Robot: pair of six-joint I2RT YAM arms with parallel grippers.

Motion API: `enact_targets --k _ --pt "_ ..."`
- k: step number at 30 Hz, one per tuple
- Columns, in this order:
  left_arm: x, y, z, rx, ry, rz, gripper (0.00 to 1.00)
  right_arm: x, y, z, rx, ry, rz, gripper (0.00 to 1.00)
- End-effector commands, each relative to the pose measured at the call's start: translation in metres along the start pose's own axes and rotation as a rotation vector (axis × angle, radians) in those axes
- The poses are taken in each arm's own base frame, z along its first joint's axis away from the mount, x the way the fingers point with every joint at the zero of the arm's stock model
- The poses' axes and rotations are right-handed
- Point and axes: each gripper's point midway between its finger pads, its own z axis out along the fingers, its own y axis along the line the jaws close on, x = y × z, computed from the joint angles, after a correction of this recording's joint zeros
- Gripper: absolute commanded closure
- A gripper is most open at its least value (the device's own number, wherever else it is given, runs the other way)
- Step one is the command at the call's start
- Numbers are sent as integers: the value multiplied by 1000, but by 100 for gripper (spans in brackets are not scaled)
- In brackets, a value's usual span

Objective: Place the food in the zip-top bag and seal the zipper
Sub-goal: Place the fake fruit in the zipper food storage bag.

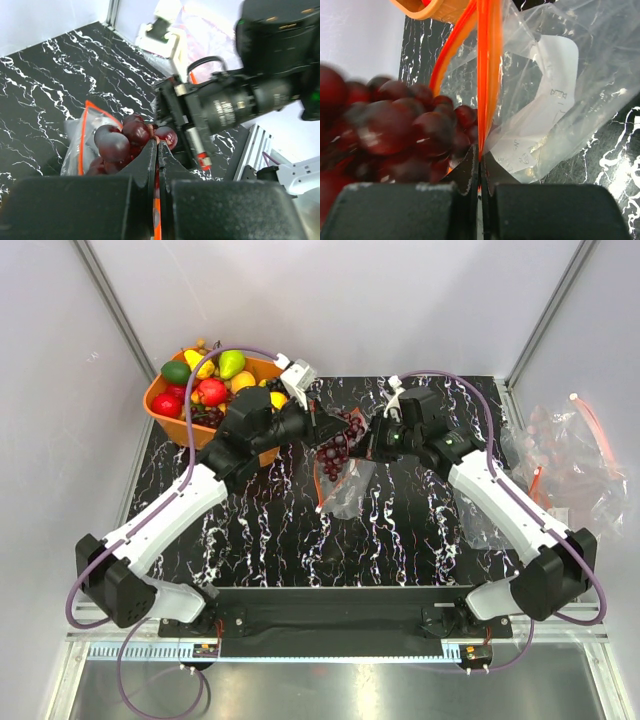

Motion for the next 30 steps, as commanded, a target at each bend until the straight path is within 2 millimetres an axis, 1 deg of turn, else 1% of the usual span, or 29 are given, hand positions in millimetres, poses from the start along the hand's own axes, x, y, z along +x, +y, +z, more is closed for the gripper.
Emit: enact_targets --k 1,5,6,8,10,11,12,13,14,16,17,18,19,23,25,27,30 --pt "-24 -9 4 38 -92 46 100 -13 17 -20 -63 -57 -16 100" --pt "-16 -1 7 10 -69 53 100 -15 14 -24 -52 -73 -15 100" --pt "-16 -2 7 22 -66 53 100 -15 11 -23 -43 -71 -11 100" --pt "-17 -8 7 50 -72 56 100 -14 6 -19 -33 -68 -2 100" --pt "-18 -18 4 99 -76 54 100 -13 3 -16 -31 -59 9 100" --pt "-22 -24 1 127 -89 60 100 -13 2 -16 -33 -58 13 100" --pt "-22 -25 0 129 -87 65 100 -13 1 -15 -37 -60 18 100" --pt "-24 -24 -1 121 -86 102 100 -15 1 -17 -40 -69 20 100" --pt "-18 -20 -2 101 -58 115 100 -17 0 -18 -40 -76 22 100" --pt "-14 -9 -4 57 -47 186 100 -18 1 -20 -43 -81 30 100" --pt "-6 -3 -4 33 -15 196 100 -19 4 -21 -52 -84 29 100" --pt "-4 1 -4 18 0 214 100 -20 6 -22 -60 -86 29 100" --pt "3 6 -2 11 28 244 100 -20 7 -23 -61 -87 31 100" --pt "15 22 0 -42 96 261 100 -23 6 -25 -58 -100 33 100" --pt "17 24 -1 -48 101 263 100 -24 5 -25 -55 -101 33 100" --pt "20 22 1 -20 111 264 100 -25 4 -26 -52 -106 33 100" --pt "32 23 3 8 167 281 100 -28 2 -29 -47 -114 34 100"
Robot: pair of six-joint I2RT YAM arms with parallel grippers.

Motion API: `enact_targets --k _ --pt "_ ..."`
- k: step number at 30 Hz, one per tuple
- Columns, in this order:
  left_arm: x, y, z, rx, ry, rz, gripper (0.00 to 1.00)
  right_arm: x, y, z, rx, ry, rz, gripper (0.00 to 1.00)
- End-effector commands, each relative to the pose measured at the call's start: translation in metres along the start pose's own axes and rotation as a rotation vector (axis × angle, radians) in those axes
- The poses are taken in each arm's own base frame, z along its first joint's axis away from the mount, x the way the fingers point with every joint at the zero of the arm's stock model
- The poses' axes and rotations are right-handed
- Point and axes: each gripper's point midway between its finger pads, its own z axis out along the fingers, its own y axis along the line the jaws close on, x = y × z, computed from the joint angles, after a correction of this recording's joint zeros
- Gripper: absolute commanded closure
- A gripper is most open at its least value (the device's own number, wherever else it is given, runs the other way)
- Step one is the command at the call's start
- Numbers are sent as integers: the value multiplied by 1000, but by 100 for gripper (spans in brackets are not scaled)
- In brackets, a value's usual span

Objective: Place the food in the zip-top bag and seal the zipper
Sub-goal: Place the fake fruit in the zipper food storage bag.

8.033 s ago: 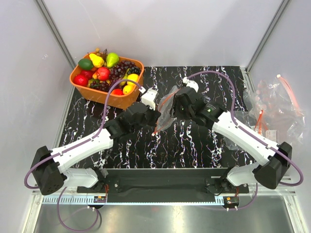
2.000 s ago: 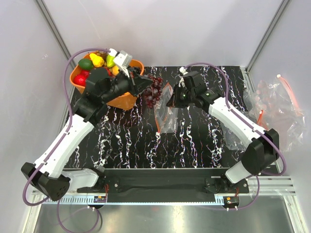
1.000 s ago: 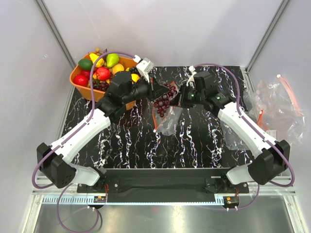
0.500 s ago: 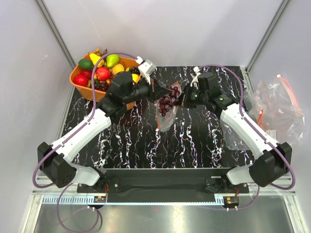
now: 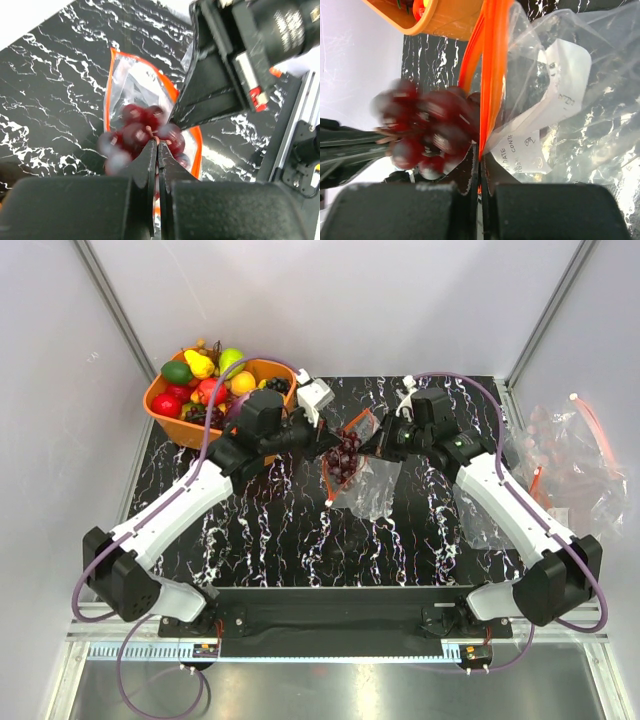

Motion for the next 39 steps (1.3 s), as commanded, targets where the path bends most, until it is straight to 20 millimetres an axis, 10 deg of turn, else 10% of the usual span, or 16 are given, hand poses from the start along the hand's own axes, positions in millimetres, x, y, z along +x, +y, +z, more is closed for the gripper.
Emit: enact_targets --k 1,21,39 --pt "-13 0 1 25 2 92 100 -19 20 -20 -72 -72 -23 100" --pt "-24 -29 16 186 -36 30 100 2 19 -2 -159 -1 0 100" --pt "-64 -49 -48 125 -91 35 100 13 68 -18 -605 -91 -71 100"
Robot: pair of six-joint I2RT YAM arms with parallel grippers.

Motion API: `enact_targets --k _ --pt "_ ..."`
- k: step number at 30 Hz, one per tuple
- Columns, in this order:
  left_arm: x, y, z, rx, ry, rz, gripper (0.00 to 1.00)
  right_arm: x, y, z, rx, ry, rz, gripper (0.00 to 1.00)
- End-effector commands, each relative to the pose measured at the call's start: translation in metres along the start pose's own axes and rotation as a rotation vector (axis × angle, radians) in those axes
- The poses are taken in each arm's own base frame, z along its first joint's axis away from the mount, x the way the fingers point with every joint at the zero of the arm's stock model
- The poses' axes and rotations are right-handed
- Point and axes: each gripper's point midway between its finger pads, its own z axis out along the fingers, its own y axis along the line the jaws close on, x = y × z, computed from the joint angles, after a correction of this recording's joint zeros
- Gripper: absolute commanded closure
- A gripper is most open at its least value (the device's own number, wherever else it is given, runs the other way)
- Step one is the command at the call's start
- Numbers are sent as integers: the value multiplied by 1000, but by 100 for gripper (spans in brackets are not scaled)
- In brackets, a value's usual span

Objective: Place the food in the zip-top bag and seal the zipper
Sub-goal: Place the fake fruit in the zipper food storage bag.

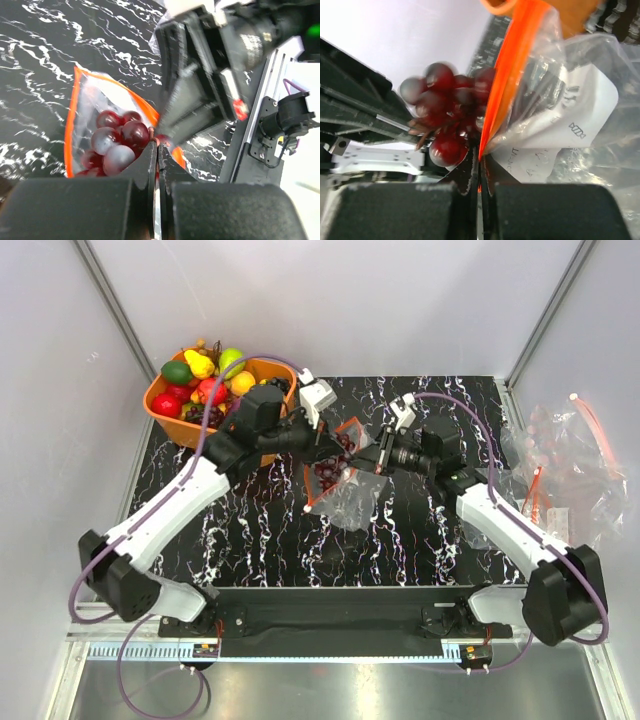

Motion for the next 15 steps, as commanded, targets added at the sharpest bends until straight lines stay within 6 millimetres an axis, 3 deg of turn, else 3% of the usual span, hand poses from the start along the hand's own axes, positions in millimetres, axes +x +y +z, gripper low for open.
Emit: enact_targets --k 1,4,8,15 --pt "-67 -30 -50 -27 -181 100 100 -23 40 6 -204 -50 -25 100" --pt "-72 -31 -67 -77 -190 104 100 -30 50 8 -255 -66 1 100" --pt "-66 -19 -70 -147 -148 84 100 -26 51 7 -295 -75 52 100" --pt "-32 -1 -32 -124 -38 4 100 -1 7 20 -260 -66 161 100"
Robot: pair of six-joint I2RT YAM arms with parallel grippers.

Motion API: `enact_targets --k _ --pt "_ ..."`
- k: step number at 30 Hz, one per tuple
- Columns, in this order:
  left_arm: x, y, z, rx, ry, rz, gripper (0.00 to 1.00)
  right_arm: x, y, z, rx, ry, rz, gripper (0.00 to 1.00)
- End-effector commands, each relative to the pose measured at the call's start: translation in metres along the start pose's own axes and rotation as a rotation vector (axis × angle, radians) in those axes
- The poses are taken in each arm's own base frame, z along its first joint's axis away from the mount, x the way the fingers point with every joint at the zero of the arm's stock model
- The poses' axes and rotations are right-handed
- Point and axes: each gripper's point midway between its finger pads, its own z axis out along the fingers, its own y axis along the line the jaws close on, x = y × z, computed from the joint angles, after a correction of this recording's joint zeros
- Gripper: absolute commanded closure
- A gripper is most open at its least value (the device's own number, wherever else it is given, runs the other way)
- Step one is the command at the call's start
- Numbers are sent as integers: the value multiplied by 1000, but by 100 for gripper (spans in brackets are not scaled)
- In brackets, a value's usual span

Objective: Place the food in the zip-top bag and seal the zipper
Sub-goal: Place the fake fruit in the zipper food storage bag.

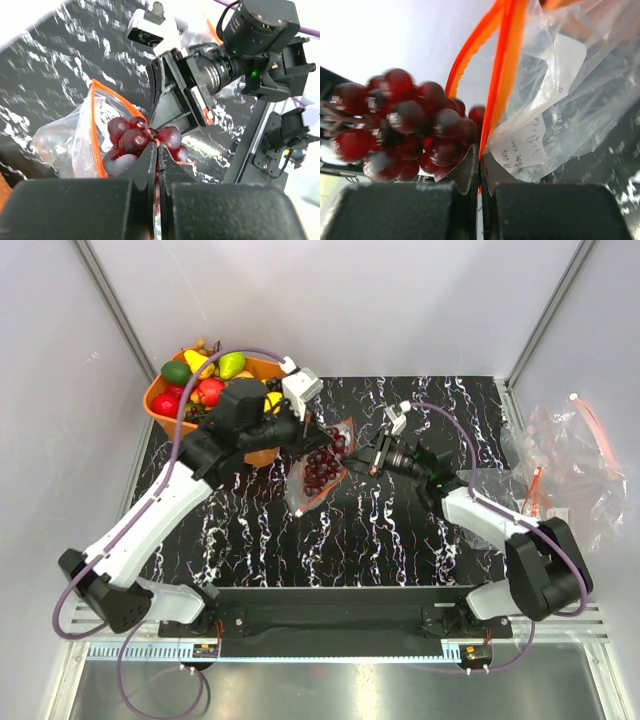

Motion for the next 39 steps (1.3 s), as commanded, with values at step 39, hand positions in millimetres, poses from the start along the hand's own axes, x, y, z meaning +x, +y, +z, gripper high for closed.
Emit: enact_targets --k 39 --pt "87 -6 55 20 344 11 98 -26 -63 -33 569 -26 -114 100"
